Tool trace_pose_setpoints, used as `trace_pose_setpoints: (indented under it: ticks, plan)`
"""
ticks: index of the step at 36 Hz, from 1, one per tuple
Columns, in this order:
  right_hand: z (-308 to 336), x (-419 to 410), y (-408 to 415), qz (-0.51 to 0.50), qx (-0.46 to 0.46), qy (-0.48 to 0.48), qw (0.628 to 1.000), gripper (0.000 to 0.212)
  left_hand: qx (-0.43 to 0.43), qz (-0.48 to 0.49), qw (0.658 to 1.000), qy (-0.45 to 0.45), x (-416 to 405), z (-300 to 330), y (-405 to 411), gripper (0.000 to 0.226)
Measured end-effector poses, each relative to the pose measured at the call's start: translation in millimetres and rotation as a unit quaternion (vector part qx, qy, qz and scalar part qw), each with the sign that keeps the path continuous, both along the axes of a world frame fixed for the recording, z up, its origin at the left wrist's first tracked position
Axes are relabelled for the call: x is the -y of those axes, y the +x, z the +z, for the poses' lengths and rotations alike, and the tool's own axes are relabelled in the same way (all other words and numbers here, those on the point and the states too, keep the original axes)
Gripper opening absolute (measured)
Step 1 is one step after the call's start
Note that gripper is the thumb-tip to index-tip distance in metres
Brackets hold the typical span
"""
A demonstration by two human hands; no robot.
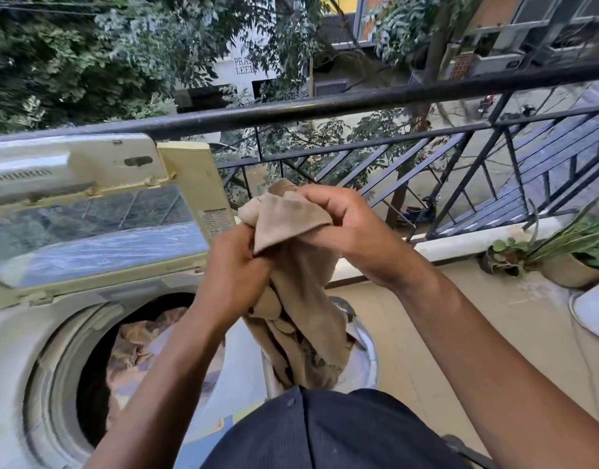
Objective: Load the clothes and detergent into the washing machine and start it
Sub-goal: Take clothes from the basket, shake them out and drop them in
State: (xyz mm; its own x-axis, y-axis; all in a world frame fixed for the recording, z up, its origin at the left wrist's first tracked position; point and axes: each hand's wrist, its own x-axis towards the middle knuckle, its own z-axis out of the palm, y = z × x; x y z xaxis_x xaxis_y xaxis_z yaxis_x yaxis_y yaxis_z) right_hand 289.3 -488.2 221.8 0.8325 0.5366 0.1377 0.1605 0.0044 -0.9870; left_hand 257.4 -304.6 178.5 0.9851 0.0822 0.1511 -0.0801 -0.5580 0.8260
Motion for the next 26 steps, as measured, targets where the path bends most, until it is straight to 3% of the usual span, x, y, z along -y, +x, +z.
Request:
trace_pose_setpoints:
  ticks: [3, 6, 9, 11, 14, 16, 19, 23, 26]
  plan:
    - [-13, 5, 0, -0.013, -0.016, 0.000, 1.000, 0.042, -0.003, 0.050, 0.997, -0.060, -11, -8, 3, 0.022]
    - [-43, 14, 0, -0.078, -0.019, -0.084, 0.993, 0.069, 0.026, 0.086, 0.989, -0.117, -20, -7, 7, 0.016]
    - [-88, 22, -2, -0.073, -0.053, -0.180, 0.980, 0.082, 0.068, 0.092, 0.974, -0.196, -18, 9, 6, 0.034]
    - [-127, 26, -4, -0.058, -0.066, -0.279, 0.956, 0.087, 0.089, 0.089, 0.967, -0.223, -18, 22, 6, 0.036]
    - [-180, 29, -9, -0.030, -0.086, -0.453, 0.887, 0.103, 0.102, 0.116, 0.954, -0.256, -22, 34, 8, 0.031]
    - [-209, 30, -10, -0.006, -0.082, -0.526, 0.847, 0.102, 0.105, 0.141, 0.946, -0.273, -25, 37, 10, 0.020]
    - [-228, 25, -15, 0.014, -0.089, -0.547, 0.833, 0.096, 0.108, 0.152, 0.941, -0.282, -25, 39, 9, 0.025]
    - [-223, 16, -13, 0.005, -0.069, -0.538, 0.840, 0.043, 0.106, 0.142, 0.944, -0.278, -27, 38, 5, 0.025]
    - [-219, 18, -6, -0.036, -0.069, -0.486, 0.871, 0.033, 0.108, 0.134, 0.951, -0.258, -30, 33, 2, 0.025]
